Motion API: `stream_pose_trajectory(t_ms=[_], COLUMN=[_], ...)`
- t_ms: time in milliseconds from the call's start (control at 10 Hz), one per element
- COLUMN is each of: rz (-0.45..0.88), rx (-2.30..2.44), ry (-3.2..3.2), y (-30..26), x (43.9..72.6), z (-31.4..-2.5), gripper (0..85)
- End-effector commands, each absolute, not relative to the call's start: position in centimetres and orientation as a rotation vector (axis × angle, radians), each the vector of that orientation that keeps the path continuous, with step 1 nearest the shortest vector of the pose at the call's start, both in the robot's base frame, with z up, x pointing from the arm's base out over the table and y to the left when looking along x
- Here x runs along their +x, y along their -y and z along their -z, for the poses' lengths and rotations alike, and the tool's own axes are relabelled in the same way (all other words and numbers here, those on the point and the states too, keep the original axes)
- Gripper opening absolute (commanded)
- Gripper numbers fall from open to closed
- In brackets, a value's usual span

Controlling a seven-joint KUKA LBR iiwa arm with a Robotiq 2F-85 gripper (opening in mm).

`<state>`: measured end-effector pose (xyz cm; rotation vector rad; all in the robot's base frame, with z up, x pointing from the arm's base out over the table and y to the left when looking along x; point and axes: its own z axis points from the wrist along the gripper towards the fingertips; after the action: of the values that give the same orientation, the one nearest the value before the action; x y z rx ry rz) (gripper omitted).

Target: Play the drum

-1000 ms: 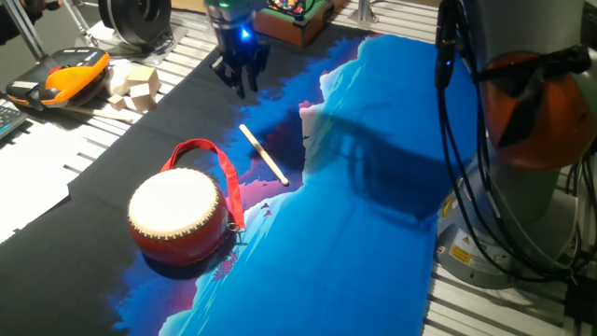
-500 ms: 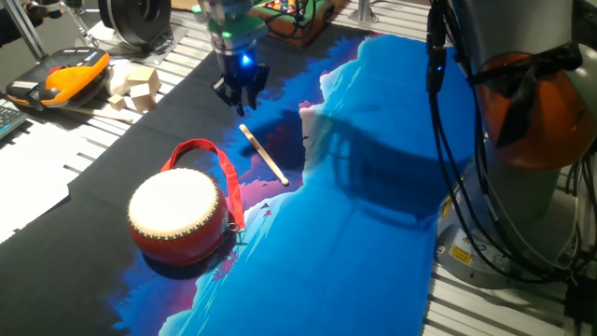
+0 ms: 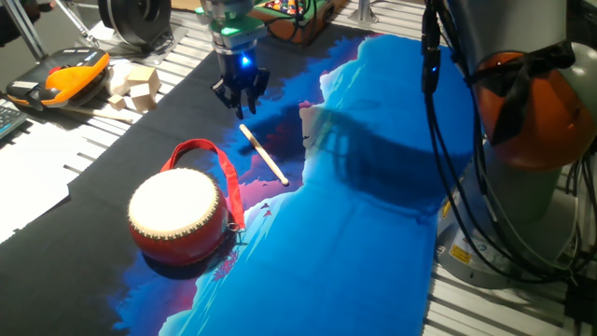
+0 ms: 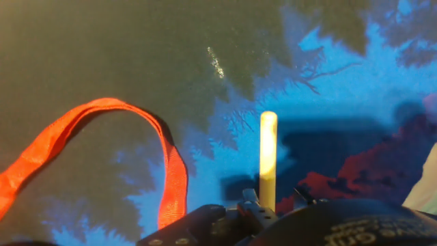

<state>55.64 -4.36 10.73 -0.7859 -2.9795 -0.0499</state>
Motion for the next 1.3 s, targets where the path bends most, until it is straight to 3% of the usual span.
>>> stream_pose_trajectory(t_ms=[0,900,1200], rz=[0.044,0.177,0.176], rx=[-0.794,-0.648,-0.642], ry=[2.969,2.9,2.894], y=[4.4,4.4,5.0], x=[55.6,55.6,56.0], z=[-10.7,-10.7,-9.1], gripper=[34.0,34.0,34.0])
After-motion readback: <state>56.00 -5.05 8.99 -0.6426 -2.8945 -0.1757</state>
